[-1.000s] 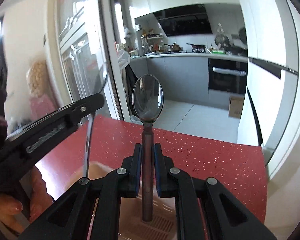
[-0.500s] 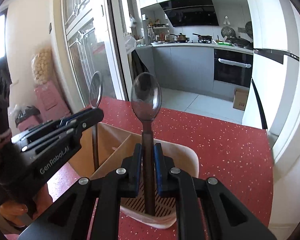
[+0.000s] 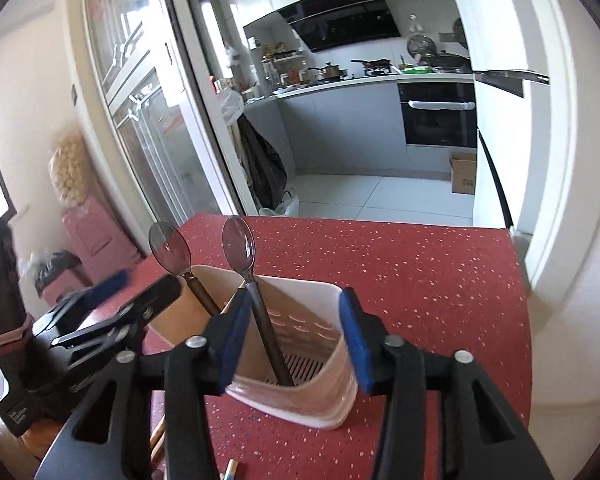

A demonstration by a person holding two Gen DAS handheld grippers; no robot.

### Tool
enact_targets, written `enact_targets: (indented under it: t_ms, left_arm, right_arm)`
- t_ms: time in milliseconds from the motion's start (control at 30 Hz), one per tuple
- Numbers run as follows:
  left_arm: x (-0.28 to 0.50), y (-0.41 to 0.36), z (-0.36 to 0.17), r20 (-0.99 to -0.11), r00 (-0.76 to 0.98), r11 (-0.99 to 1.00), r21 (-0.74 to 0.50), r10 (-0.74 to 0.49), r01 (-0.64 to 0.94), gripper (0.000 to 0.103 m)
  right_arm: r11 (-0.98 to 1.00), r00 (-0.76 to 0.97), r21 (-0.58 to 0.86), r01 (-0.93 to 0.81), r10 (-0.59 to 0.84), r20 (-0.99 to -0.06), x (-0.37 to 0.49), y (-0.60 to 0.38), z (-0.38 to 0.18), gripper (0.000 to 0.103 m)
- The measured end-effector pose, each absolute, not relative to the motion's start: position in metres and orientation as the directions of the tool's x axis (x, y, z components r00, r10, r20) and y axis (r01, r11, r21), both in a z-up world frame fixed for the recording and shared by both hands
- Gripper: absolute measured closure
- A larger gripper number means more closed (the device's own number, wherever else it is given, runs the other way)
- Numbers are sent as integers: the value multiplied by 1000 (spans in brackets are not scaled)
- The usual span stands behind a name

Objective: Organize utensils
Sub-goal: 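Lower the right gripper onto a dark-handled spoon and close on it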

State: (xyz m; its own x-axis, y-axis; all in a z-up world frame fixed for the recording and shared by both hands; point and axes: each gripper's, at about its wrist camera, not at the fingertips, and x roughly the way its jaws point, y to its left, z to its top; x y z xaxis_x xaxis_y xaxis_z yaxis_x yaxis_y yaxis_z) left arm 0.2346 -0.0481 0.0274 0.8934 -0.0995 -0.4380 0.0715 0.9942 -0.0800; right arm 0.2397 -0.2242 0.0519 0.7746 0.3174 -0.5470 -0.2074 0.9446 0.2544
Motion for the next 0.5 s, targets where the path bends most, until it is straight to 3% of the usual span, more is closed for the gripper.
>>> enact_targets:
  t_ms: [133, 267, 367, 500]
  left_arm:
    - [220, -38, 35, -470, 876, 993, -96, -112, 75, 0]
    - [195, -20, 35, -544, 825, 986, -134, -156, 98, 0]
    - [174, -7, 27, -613, 768, 982, -152, -184, 114, 0]
    - [137, 8, 2, -702, 690, 984, -144, -176, 104, 0]
  right_arm:
    - [956, 773, 248, -155, 273, -572, 219, -227, 56, 26]
    - [962, 759, 252, -105, 241, -604, 190, -230, 52, 19]
    - [959, 743, 272, -85, 243, -623, 165, -230, 45, 0]
    - [949, 717, 296, -104, 278, -639, 131, -224, 32, 0]
